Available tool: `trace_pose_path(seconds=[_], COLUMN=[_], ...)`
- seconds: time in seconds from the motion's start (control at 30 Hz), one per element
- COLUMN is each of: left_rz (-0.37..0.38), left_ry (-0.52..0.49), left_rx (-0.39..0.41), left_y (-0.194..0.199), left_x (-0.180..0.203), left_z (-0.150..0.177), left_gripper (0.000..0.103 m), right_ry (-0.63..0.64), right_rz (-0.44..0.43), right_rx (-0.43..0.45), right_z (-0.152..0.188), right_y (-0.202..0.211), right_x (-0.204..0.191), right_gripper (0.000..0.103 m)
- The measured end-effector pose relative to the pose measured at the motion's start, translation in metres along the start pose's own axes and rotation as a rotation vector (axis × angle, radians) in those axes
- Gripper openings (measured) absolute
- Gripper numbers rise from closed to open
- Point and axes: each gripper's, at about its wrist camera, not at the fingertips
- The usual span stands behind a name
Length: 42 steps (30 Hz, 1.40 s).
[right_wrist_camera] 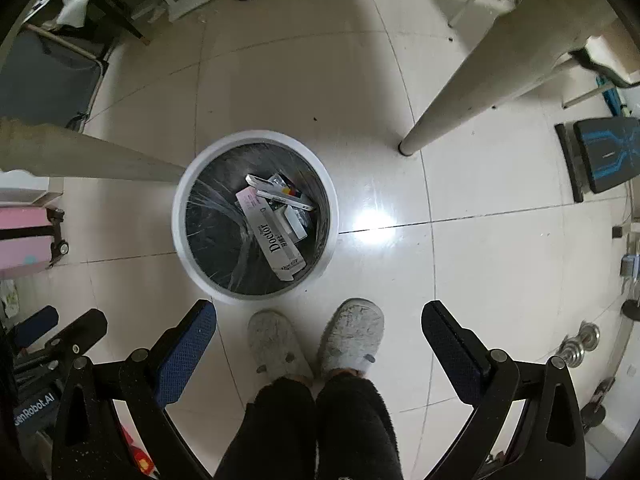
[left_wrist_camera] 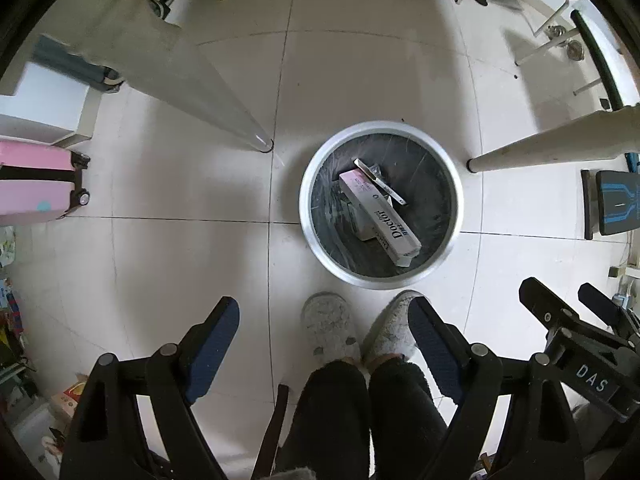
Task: Collect trash
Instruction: 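Raise both tools back toward the table, then grasp the orange plastic bag with the left tool while the right tool grasps the blue bag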
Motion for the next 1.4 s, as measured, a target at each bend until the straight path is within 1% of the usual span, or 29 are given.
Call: trace_pose_path(seconds=[0.13, 0.3, 0.53, 0.67, 0.77, 0.9, 1.0, 1.1, 1.17, 1.23, 1.27, 1.3, 1.33, 1.37, 1.4], left_rz=[-0.012, -0.006, 0.002, -0.001, -0.003, 0.011, 0.016, 0.014, 0.015, 0.030, 0.038, 0.046, 0.054, 0.070, 0.098], left_ry=[0.000, 0.001, -0.002, 0.014, 0.043, 0.079, 0.091, 0.104, 0.124, 0.151, 0.162, 0.174, 0.190, 0.203, 0.212], left_rx=[0.018, 0.027, 0.057, 0.106, 0.151, 0.212, 0.262, 0.299, 0.306, 0.308, 0.306, 0.304, 0.294, 0.284, 0.272], left_y=[0.033, 0.075, 0.154, 0.203, 0.237, 0.270, 0.294, 0.314, 0.323, 0.327, 0.330, 0.331, 0.330, 0.330, 0.326], left_x=[-0.001, -0.005, -0.009, -0.014, -0.016, -0.015, -0.007, 0.004, 0.013, 0.021, 0.025, 0.030, 0.037, 0.042, 0.050], left_z=[0.012, 0.028, 0.047, 0.045, 0.026, -0.016, -0.060, -0.111, -0.153, -0.189, -0.206, -0.223, -0.243, -0.260, -0.282], left_gripper=[0.086, 0.086, 0.086, 0.086, 0.086, 0.086, 0.086, 0.086, 0.086, 0.086, 0.086, 0.086, 0.086, 0.086, 0.086], right_ry=[0.014, 0.011, -0.003, -0.029, -0.061, -0.122, -0.163, -0.180, -0.187, -0.194, -0.195, -0.192, -0.191, -0.190, -0.187], right_rz=[-0.007, -0.018, -0.045, -0.084, -0.116, -0.144, -0.160, -0.160, -0.159, -0.168, -0.172, -0.178, -0.181, -0.186, -0.197], right_rx=[0.016, 0.037, 0.063, 0.085, 0.112, 0.159, 0.194, 0.222, 0.236, 0.239, 0.239, 0.237, 0.233, 0.225, 0.217], right_z=[0.012, 0.027, 0.044, 0.043, 0.029, -0.014, -0.059, -0.115, -0.155, -0.207, -0.226, -0.258, -0.279, -0.302, -0.334], right_y=[0.039, 0.095, 0.195, 0.256, 0.302, 0.347, 0.373, 0.389, 0.394, 0.397, 0.395, 0.394, 0.390, 0.386, 0.381], right_x=[-0.002, -0.004, -0.011, -0.014, -0.012, -0.001, 0.013, 0.028, 0.035, 0.049, 0.052, 0.058, 0.062, 0.066, 0.071], right_gripper=[0.103, 0.103, 0.103, 0.103, 0.103, 0.103, 0.103, 0.103, 0.103, 0.103, 0.103, 0.103, 0.103, 0.103, 0.103])
Point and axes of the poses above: each gripper's, at about its wrist camera, not at the fingertips, and y roughly against the way its jaws point, x to its right, z to its underside, and after that the axes turned 1 degree about z, right-handed
